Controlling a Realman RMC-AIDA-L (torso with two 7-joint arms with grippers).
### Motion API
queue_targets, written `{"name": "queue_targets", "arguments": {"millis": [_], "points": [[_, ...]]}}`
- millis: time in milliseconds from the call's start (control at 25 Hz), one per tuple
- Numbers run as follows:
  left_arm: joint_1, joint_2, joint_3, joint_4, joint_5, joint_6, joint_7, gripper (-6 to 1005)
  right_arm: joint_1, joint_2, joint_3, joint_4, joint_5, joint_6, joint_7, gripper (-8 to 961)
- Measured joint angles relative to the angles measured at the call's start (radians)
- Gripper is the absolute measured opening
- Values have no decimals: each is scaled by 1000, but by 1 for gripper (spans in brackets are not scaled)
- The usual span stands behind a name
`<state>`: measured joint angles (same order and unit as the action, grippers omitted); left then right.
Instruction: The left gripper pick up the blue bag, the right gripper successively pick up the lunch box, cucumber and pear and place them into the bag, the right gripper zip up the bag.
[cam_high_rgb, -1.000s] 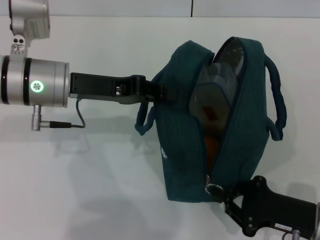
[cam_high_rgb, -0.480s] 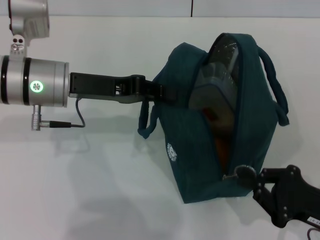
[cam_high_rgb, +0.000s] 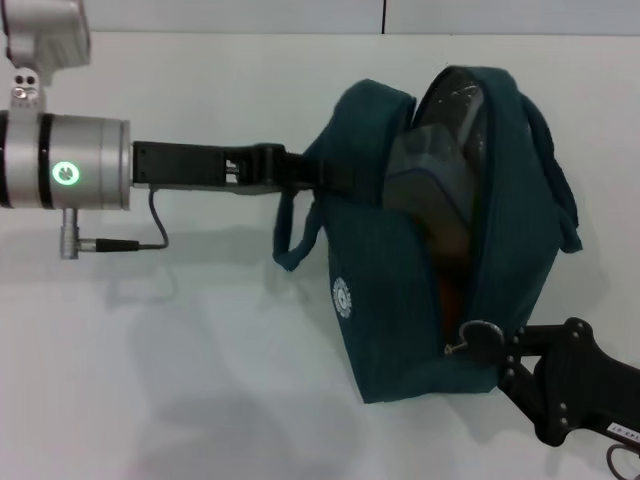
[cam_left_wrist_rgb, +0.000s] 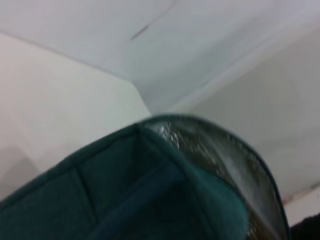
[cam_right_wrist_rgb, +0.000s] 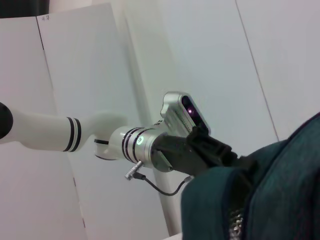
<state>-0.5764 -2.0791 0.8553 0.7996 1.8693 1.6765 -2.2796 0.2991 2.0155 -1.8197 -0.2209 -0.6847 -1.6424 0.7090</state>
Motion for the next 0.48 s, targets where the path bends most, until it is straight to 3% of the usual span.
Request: {"name": "queue_targets", "arguments": {"millis": [480], "points": [[65, -5, -29, 0, -172, 14, 229, 394, 2, 0, -2, -8, -7, 2, 2, 4]]}}
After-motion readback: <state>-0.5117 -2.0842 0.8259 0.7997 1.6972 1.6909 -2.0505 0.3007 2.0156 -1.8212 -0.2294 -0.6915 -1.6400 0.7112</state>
